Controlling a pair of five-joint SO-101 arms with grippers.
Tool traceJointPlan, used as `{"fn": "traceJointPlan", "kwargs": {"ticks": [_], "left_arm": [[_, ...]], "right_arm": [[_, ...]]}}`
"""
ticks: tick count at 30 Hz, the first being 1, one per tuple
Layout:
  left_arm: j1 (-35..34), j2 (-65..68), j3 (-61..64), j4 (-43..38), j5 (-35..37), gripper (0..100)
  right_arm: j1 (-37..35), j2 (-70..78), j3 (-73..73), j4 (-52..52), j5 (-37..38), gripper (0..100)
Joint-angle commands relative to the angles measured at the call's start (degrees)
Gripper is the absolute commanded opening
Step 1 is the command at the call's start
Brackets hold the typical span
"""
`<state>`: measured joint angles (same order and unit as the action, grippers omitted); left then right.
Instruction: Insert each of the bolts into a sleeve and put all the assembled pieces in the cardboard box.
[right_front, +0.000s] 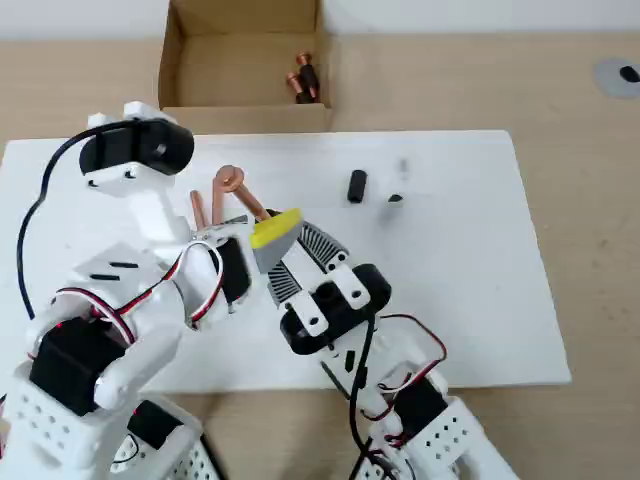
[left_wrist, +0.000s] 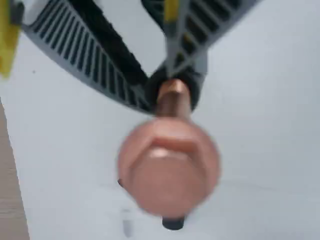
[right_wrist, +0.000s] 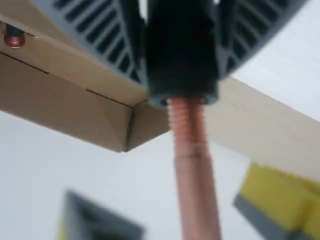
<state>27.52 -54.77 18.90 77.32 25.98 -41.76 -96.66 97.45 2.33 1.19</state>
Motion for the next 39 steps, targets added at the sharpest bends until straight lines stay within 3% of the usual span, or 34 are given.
{"fn": "traceJointPlan", "kwargs": {"ticks": [1, 16, 25, 39], "left_arm": [[0.5, -0.1, -2.0, -1.8, 0.0, 20], [0.9, -0.4, -2.0, -5.7, 0.4, 17], [0.9, -0.5, -1.1, -7.0, -4.7, 1], [1.0, -0.5, -0.2, -7.1, -3.3, 0]], "right_arm": [[0.5, -1.3, 0.0, -0.2, 0.2, 0.9], [0.5, -1.3, 0.0, -0.2, 0.2, 0.9], [0.5, -1.3, 0.0, -0.2, 0.2, 0.9], [0.5, -1.5, 0.0, -0.5, 0.2, 0.9]]}}
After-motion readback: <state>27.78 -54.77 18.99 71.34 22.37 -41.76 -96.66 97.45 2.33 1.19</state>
